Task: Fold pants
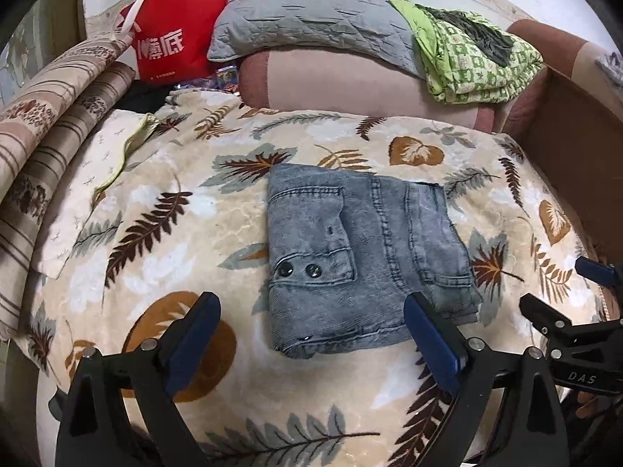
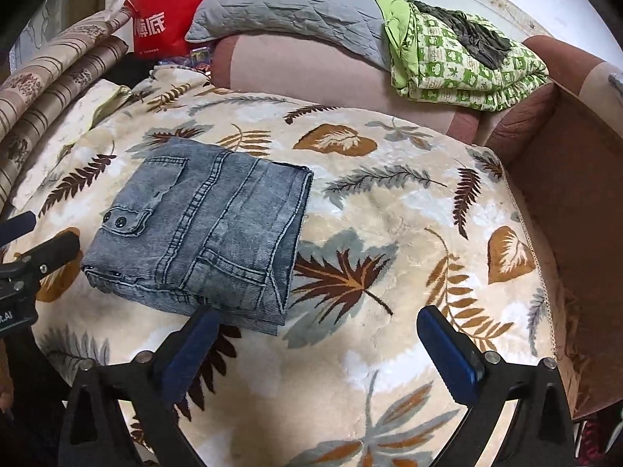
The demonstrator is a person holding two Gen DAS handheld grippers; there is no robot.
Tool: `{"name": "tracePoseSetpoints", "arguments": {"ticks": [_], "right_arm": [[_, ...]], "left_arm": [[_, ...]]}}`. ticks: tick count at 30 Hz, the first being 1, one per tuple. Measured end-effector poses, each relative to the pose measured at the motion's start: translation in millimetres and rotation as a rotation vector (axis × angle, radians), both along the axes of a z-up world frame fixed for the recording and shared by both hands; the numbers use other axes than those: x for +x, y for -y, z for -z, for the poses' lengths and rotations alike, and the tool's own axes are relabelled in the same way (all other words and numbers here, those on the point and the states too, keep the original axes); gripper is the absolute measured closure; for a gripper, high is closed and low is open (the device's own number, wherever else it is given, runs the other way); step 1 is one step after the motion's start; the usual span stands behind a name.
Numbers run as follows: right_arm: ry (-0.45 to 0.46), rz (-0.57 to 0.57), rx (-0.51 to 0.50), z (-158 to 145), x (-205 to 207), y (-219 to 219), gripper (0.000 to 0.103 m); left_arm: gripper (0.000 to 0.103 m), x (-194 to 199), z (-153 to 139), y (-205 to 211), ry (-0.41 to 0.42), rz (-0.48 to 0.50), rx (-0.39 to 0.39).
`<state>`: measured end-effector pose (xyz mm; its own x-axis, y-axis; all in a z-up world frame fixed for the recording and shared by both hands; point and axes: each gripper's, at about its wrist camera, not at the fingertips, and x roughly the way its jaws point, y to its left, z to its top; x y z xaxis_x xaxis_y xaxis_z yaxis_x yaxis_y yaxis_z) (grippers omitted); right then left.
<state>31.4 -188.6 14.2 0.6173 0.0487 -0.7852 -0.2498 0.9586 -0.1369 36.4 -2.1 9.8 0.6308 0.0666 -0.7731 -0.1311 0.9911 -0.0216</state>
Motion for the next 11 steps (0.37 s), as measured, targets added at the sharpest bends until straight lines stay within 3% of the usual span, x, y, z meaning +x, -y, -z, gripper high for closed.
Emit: {"name": "tracePoseSetpoints", "arguments": {"ticks": [3, 11], "right_arm": [[-0.001, -0.005, -0.006, 0, 2, 0, 0.0], [-0.005, -0.015, -0.002, -1, 13, -4, 0.0]], "left_arm": [[0.002, 6, -3, 0, 0.004, 0.013, -0.019], [0.001, 22, -3, 2, 0.007, 0.019, 0.028]]}}
